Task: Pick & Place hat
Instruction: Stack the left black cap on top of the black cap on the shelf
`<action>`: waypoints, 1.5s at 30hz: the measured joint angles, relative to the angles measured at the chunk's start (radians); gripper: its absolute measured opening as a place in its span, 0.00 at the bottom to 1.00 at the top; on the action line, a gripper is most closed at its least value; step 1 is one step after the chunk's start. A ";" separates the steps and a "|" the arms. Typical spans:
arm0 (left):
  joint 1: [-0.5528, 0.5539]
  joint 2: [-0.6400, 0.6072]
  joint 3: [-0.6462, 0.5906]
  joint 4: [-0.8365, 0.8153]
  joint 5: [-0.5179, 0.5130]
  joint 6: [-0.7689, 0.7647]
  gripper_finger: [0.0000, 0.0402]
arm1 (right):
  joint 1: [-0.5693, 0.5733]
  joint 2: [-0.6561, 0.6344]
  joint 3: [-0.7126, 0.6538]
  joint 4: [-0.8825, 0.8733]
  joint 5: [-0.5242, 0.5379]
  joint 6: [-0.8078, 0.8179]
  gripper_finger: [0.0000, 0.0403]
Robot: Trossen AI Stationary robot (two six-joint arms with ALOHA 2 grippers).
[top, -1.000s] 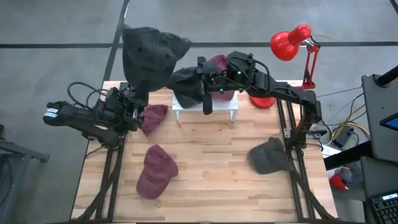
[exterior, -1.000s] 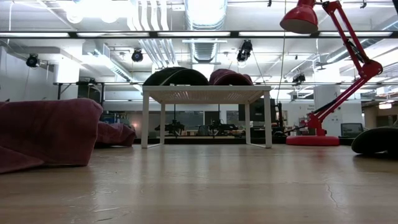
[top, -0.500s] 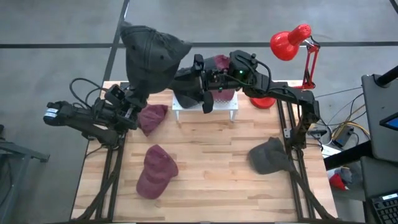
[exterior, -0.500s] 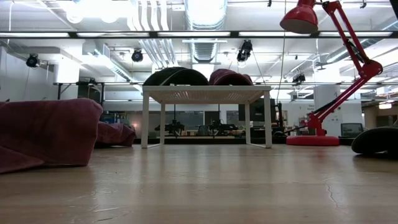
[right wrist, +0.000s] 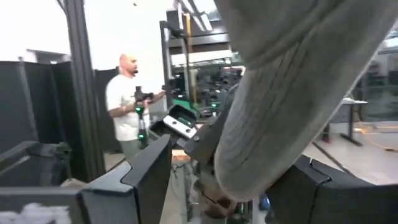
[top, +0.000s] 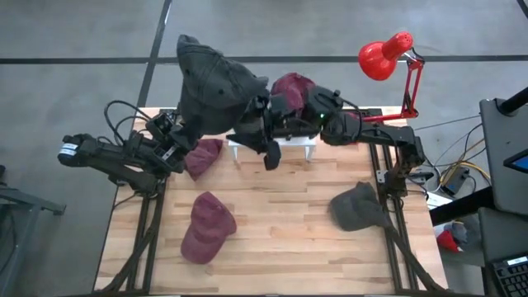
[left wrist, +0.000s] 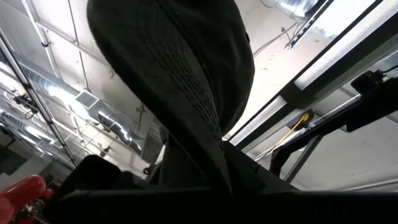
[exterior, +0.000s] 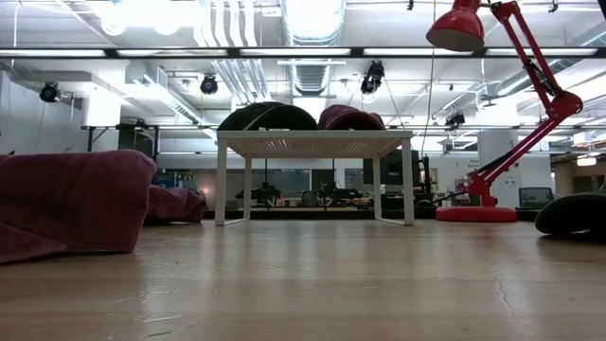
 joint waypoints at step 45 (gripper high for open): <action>-0.002 -0.031 0.650 -1.583 0.081 0.327 0.56 | -0.062 -0.218 0.004 -0.532 -0.095 -0.015 0.02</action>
